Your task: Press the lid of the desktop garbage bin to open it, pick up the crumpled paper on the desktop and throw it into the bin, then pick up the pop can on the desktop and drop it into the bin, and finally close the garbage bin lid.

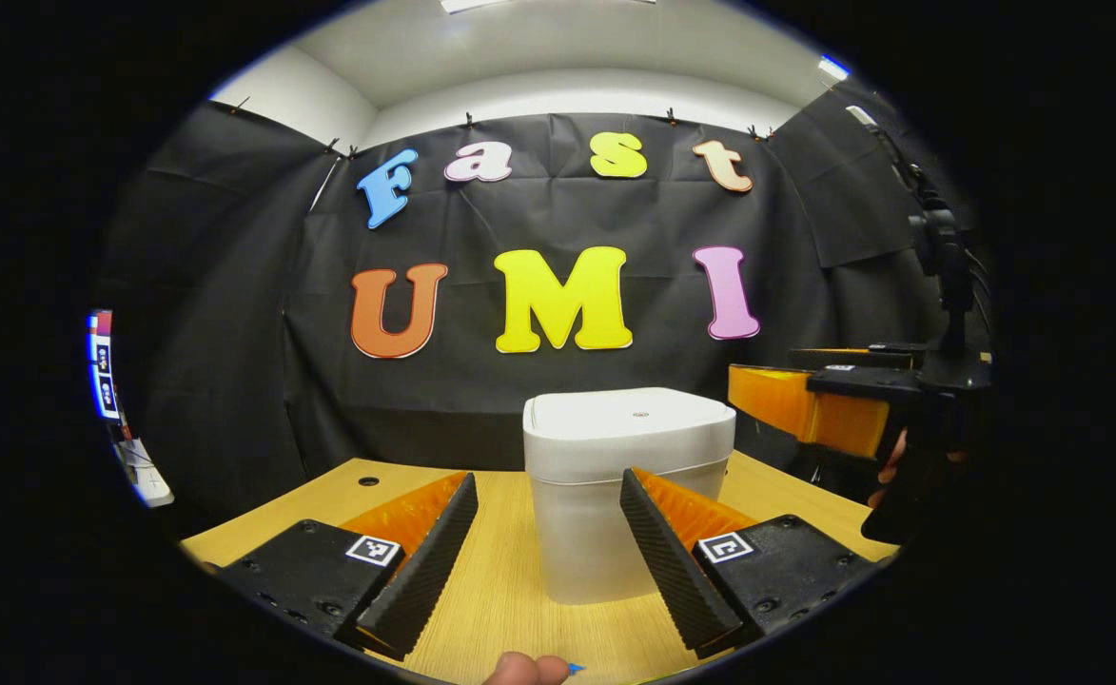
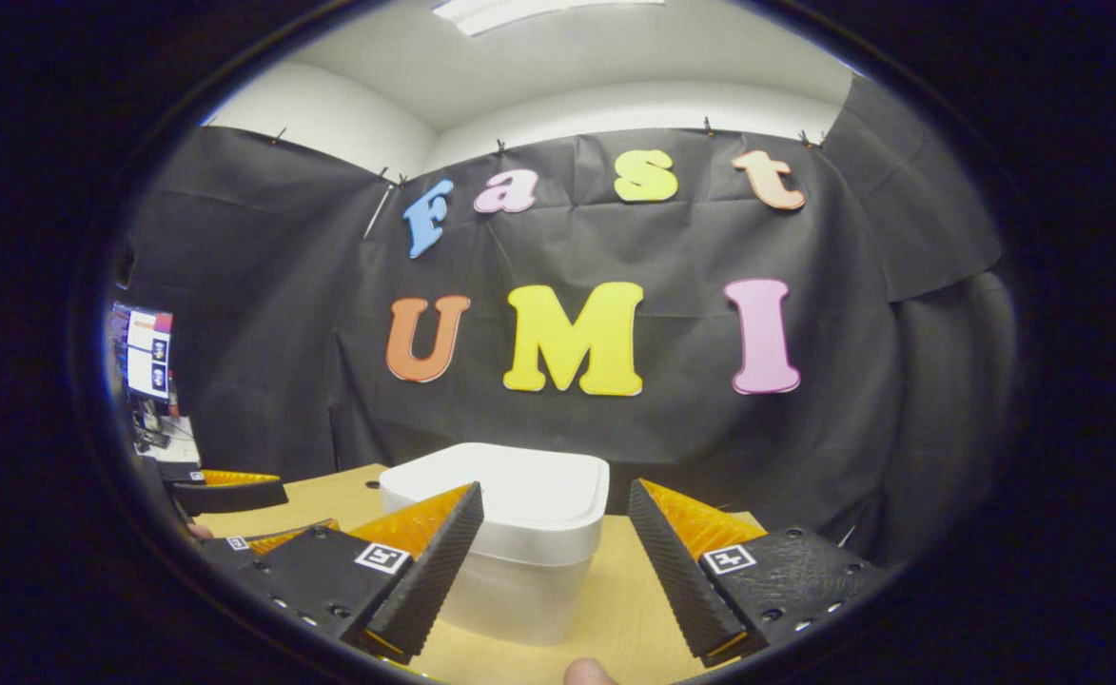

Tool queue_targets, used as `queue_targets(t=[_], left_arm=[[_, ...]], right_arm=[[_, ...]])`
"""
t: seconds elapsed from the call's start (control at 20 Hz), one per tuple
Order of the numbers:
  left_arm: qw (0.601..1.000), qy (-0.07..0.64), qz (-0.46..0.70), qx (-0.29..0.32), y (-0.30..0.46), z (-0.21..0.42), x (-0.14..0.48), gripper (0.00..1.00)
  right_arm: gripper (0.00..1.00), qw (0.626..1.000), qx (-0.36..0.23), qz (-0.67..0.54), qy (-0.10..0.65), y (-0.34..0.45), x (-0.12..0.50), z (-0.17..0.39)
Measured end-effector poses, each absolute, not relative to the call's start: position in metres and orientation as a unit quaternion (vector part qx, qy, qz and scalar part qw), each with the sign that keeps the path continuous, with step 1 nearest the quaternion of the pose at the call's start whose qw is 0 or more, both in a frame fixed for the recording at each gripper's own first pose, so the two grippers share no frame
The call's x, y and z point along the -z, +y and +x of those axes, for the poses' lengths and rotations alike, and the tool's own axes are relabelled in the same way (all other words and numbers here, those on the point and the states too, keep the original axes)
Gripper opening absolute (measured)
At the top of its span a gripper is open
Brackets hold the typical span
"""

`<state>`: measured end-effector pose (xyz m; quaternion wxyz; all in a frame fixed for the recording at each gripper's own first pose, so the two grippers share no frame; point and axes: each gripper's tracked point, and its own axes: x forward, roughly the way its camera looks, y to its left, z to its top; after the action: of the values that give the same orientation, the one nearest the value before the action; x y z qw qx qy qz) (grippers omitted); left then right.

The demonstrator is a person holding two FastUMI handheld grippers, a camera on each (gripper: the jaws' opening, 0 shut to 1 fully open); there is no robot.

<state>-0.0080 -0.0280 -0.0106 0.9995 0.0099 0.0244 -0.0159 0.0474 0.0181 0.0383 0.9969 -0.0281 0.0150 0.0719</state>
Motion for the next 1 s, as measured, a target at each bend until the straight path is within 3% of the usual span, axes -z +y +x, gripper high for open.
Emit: queue_targets(t=[0.2,0.35,0.5,0.65,0.8,1.0], left_arm=[[1.000,0.022,0.010,0.003,-0.018,-0.010,0.009,0.98],[1.000,0.023,0.007,-0.006,-0.008,-0.012,0.009,0.98],[1.000,0.016,0.005,-0.021,0.005,-0.013,0.003,0.97],[1.000,0.015,0.007,-0.025,0.010,-0.014,0.004,0.98],[1.000,0.018,0.006,-0.024,0.010,-0.013,0.007,0.98],[1.000,0.020,0.002,-0.023,0.011,-0.012,0.010,0.98]], right_arm=[[0.95,0.995,-0.088,-0.018,0.037,0.033,-0.038,0.070],[0.72,0.994,-0.096,-0.028,0.039,0.044,-0.042,0.080],[0.66,0.994,-0.102,-0.035,0.034,0.052,-0.046,0.091],[0.42,0.993,-0.102,-0.038,0.045,0.054,-0.040,0.099],[0.00,0.991,-0.117,-0.033,0.058,0.063,-0.038,0.103],[0.00,0.989,-0.122,-0.040,0.068,0.061,-0.031,0.110]])
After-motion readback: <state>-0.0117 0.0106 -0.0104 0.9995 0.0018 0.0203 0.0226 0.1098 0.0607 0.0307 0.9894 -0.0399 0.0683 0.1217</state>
